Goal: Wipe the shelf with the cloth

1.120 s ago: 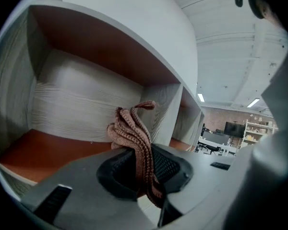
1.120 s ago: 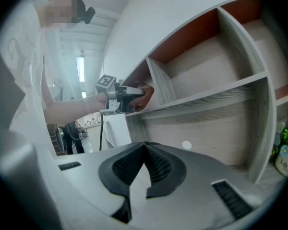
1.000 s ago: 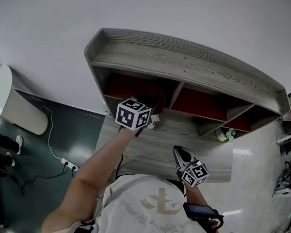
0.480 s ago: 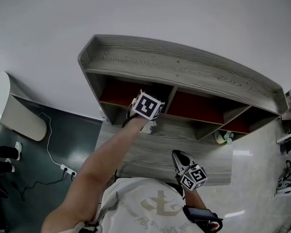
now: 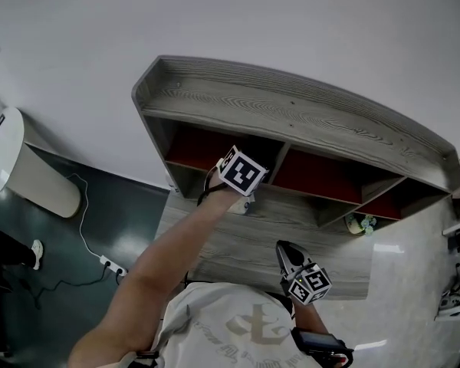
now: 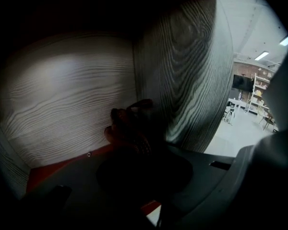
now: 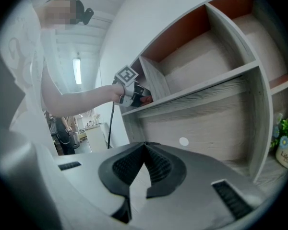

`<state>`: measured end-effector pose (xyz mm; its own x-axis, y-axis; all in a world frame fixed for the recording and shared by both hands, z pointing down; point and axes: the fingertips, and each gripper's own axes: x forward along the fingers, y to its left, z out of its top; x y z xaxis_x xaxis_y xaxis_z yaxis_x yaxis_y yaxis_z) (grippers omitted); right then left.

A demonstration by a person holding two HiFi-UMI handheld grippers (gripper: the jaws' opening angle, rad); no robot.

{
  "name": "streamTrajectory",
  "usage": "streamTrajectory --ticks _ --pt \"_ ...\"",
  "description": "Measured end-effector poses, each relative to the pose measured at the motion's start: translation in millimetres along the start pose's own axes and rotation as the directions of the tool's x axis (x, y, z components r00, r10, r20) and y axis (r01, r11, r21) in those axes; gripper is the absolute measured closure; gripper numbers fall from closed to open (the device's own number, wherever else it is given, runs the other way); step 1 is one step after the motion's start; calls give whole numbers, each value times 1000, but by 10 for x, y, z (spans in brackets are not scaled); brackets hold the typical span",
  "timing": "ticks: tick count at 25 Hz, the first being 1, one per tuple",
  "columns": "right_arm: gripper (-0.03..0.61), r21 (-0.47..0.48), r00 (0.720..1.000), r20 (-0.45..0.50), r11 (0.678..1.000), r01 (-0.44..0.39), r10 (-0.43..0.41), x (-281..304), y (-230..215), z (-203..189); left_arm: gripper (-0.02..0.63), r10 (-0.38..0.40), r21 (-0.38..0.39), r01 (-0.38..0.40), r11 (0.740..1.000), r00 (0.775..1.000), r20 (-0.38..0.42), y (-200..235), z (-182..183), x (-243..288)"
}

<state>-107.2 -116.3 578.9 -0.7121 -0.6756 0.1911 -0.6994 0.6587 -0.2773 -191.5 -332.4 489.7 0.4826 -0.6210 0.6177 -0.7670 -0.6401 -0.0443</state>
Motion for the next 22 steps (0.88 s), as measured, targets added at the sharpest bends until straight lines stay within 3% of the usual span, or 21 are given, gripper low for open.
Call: streamTrajectory --ticks 12,22 --pt "574 -2 999 -12 999 -39 39 90 79 -46 541 140 -68 -141 988 990 -18 624 -305 -322" --pt "574 -7 998 -21 998 -60 60 153 127 -59 541 282 -126 -288 949 957 -62 1225 -572 -607"
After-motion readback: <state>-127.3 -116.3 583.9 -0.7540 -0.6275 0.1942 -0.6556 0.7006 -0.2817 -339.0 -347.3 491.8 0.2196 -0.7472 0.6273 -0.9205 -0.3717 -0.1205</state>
